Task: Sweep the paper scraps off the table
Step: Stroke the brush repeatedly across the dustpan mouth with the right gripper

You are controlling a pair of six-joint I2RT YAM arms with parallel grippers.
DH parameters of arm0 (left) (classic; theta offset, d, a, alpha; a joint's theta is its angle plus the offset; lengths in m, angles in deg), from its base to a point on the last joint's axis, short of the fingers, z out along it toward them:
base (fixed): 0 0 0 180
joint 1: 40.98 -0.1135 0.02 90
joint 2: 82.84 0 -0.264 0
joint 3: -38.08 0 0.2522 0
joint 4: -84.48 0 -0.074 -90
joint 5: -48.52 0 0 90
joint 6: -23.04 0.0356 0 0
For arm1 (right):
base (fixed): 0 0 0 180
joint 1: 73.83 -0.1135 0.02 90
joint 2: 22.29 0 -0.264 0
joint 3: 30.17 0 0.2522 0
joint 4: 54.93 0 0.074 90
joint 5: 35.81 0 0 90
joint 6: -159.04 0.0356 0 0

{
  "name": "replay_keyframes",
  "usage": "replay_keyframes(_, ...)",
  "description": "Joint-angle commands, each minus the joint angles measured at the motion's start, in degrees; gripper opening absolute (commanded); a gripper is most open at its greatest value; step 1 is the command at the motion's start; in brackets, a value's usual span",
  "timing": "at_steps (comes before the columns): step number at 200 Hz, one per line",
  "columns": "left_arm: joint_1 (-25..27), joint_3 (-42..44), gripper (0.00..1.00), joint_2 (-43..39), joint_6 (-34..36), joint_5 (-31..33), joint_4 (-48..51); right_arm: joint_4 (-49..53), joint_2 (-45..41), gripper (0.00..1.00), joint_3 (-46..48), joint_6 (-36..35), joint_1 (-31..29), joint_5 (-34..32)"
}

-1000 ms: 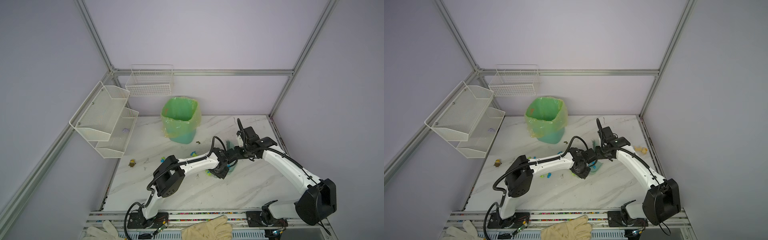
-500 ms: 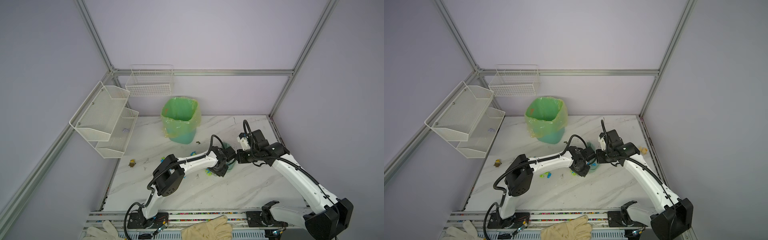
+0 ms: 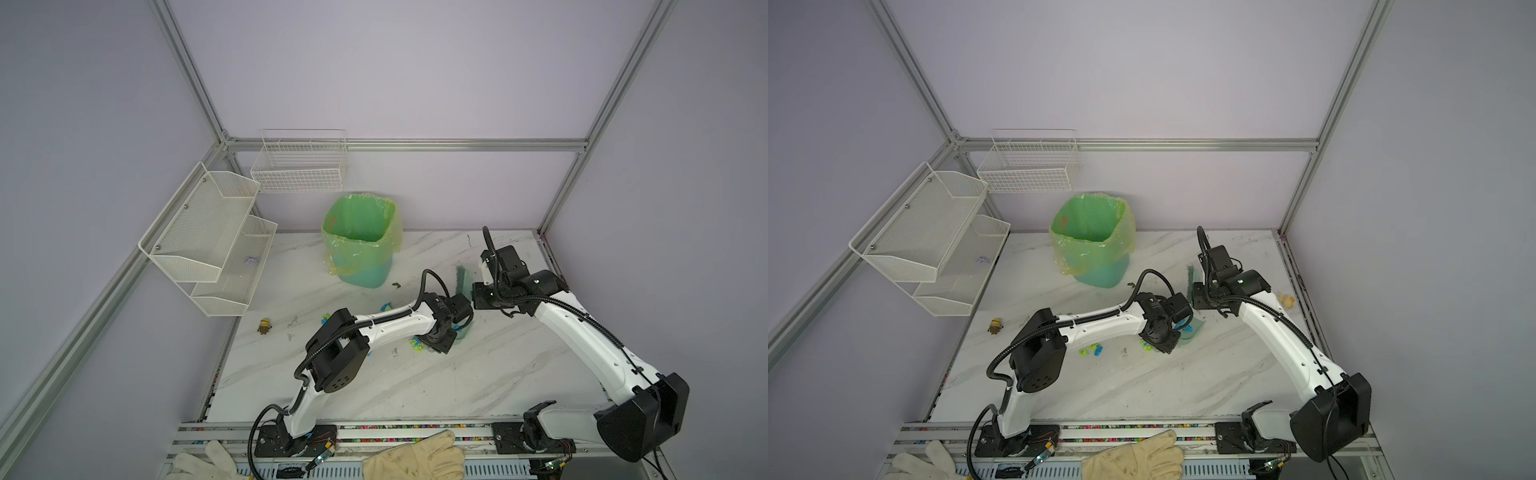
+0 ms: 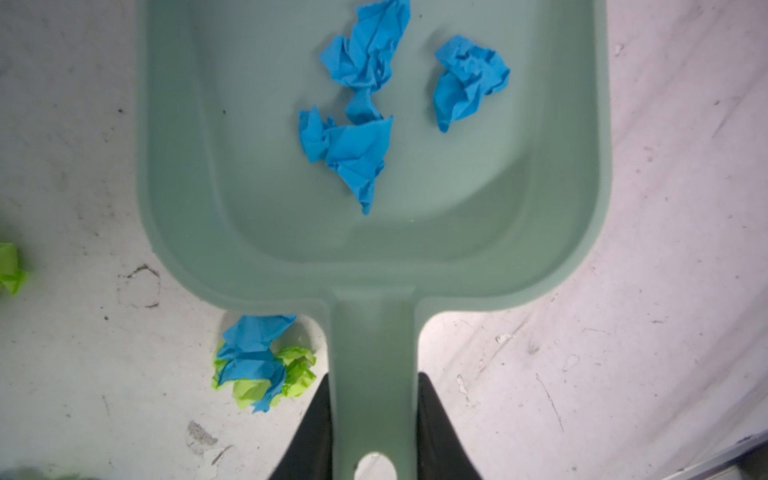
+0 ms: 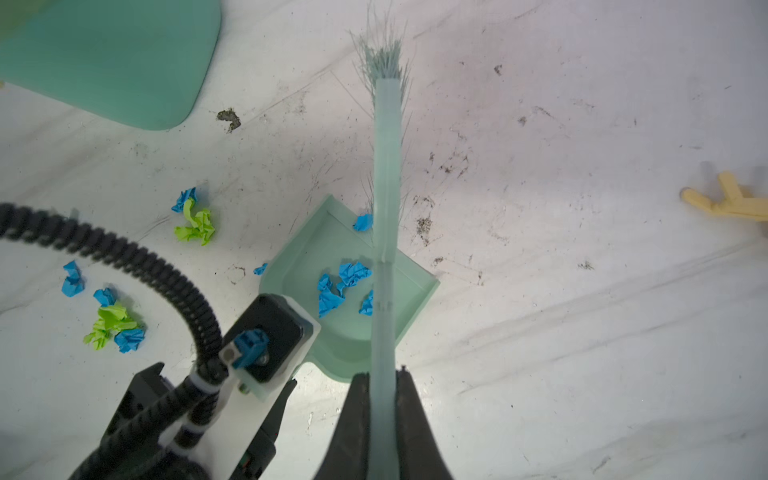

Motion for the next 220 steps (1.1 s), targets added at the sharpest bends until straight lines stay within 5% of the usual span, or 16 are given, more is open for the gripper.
replay_keyframes(1, 0.1, 2.1, 0.00, -2.5, 0.4, 0.8, -1.1, -5.2, 3.1, 0.00, -1.1, -0.5, 0.5, -0.8)
replay_keyframes(76, -0.2, 2.4, 0.00, -2.4, 1.0, 1.2, -1.1, -9.4, 7.6, 0.00, 2.3, 1.2, 0.4, 2.5)
replay_keyframes(220, -0.3, 1.9, 0.00, -2.0, 0.5, 1.1, -1.1, -1.3, -11.8, 0.00, 11.0, 4.8, 0.5, 14.1)
